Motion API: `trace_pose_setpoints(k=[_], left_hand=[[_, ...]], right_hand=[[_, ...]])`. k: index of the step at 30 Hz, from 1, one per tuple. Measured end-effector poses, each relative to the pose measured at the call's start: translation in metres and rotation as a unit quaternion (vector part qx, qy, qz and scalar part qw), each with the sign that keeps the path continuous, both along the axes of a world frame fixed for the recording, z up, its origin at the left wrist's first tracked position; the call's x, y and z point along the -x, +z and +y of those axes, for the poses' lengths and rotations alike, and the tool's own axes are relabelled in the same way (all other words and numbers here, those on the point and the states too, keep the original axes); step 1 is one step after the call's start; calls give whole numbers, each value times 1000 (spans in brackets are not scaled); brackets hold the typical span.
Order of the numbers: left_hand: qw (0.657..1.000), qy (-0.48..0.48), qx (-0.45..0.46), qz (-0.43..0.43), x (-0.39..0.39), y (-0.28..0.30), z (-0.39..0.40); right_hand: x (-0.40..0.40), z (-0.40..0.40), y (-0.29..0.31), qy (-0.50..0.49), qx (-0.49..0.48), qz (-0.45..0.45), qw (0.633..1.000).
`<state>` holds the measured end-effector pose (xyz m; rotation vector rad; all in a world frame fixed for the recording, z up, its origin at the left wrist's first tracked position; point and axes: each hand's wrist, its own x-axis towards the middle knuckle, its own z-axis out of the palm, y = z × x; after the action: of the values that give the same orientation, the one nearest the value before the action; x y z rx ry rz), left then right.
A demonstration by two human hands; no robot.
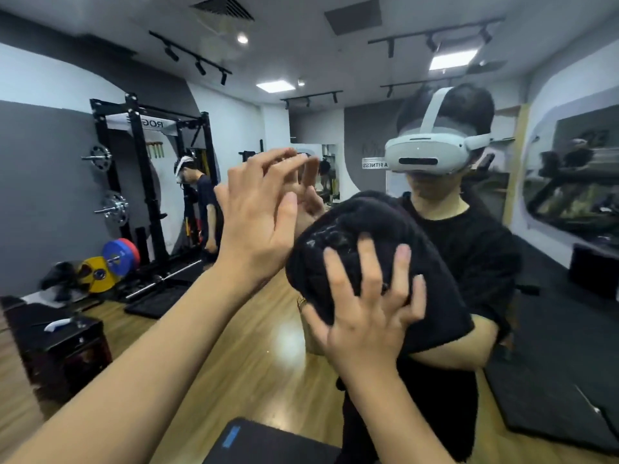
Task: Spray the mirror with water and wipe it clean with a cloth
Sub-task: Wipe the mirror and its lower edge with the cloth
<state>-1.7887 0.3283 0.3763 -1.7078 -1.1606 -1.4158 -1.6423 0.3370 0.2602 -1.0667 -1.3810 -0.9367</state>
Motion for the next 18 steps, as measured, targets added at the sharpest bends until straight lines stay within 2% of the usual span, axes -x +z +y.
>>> trace_pose_setpoints(k=[6, 9, 11, 13, 18], left_hand=[[997, 67, 6, -45, 45, -11, 19], [995, 61, 1, -77, 79, -10, 27], [994, 82, 10, -69, 99, -12, 34], [993, 114, 6, -40, 110, -17, 40], [989, 139, -8, -39, 109, -21, 47]], right_hand=[[34, -2, -88, -4, 34, -192, 981], [14, -1, -109, 18, 30, -234, 972], [-6, -3, -110, 18, 37, -214, 976], [-25, -7, -100, 14, 39, -155, 987], [-30, -12, -28, 24, 29, 81, 996]])
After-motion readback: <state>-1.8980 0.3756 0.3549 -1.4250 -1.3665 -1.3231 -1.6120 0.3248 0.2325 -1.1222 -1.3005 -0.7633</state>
